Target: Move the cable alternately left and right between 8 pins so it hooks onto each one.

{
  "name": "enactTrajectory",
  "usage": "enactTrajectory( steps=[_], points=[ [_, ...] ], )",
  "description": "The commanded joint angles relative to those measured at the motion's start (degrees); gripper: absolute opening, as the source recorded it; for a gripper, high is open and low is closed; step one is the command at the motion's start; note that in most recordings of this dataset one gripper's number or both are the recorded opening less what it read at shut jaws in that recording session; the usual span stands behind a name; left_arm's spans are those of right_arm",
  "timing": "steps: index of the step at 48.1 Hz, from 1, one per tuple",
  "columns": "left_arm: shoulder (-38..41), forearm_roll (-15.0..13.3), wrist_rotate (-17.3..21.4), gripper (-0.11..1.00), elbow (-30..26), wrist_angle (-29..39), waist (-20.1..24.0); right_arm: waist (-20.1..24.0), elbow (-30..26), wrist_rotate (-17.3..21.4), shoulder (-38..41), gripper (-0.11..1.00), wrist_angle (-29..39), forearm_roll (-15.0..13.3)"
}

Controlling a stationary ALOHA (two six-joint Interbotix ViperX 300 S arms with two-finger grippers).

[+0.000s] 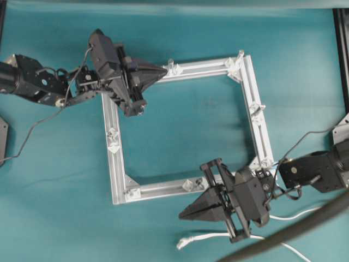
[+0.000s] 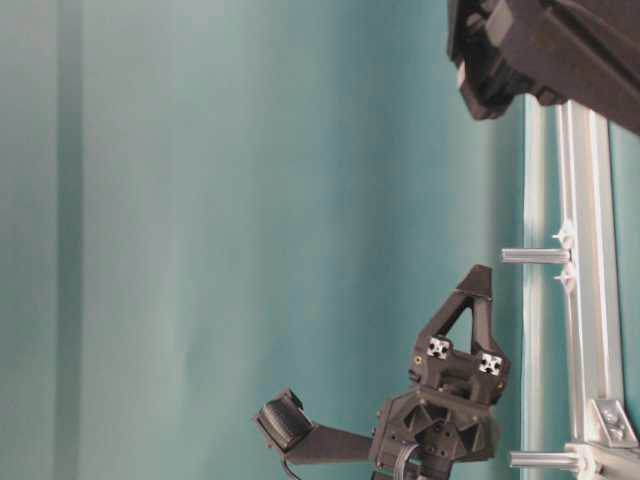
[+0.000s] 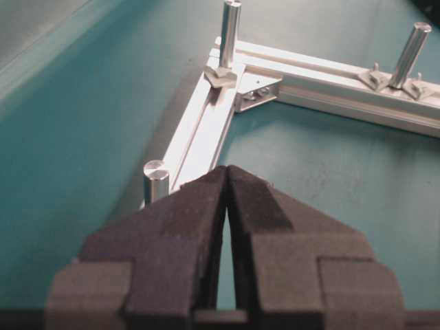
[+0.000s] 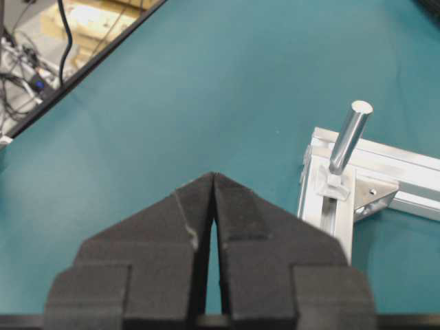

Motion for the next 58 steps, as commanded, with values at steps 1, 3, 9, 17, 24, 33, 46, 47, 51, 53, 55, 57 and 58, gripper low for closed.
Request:
enactTrajectory(
  steps=[1, 3, 9, 17, 24, 33, 46, 47, 51, 53, 55, 57, 58],
  points=[
    [-5.7, 2.8, 1.8, 0.0, -1.1, 0.7, -1.5, 1.3, -1.1, 1.0, -1.5, 0.0, 0.1, 0.0],
    [-7.5, 2.8, 2.9, 0.0, -1.1, 1.6, -1.9, 1.8, -1.8, 1.0, -1.8, 0.0, 2.3, -0.1],
    [-13.4, 2.8, 4.6, 0.01, -0.8, 6.8, -3.3, 3.3, -4.4, 0.9, -3.3, 0.0, 13.3, -0.3],
    [-19.7, 2.5, 4.3, 0.01, 0.7, 14.9, -4.8, 5.3, -6.8, 1.0, -4.0, 0.0, 21.4, -1.1],
    [-25.1, 2.5, 4.2, 0.01, 2.7, 20.4, -6.6, 7.0, -7.5, 1.0, -4.0, 0.0, 22.1, -1.1],
    [-32.9, 2.5, 4.0, 0.1, 7.5, 24.7, -8.0, 7.5, -8.5, 1.1, -2.8, 0.03, 24.3, -1.1],
    [-44.9, 2.3, 3.2, 0.46, 15.3, 27.3, -9.0, 7.5, -11.3, 3.4, 1.8, 0.63, 25.3, -1.1],
    [-45.6, 2.3, 3.3, 0.47, 15.8, 27.9, -9.0, 7.5, -11.4, 3.9, 2.2, 0.68, 25.4, -1.1],
    [-48.7, 2.4, 3.3, 0.49, 18.0, 31.1, -9.1, 7.5, -12.0, 5.5, 3.4, 0.73, 25.5, -1.1],
    [-50.4, 2.3, 3.3, 0.5, 19.2, 32.8, -9.2, 7.5, -12.2, 6.3, 4.1, 0.71, 25.5, -1.1],
    [-52.2, 2.4, 3.2, 0.5, 20.4, 34.5, -9.3, 7.5, -12.2, 6.9, 4.7, 0.71, 25.6, -1.1],
    [-54.1, 2.3, 3.2, 0.5, 21.5, 35.7, -9.4, 7.5, -12.2, 7.3, 5.4, 0.71, 25.6, -1.1],
    [-55.2, 2.3, 3.2, 0.5, 22.1, 36.1, -9.3, 7.5, -12.2, 7.5, 5.5, 0.71, 25.8, -1.1]
  ],
)
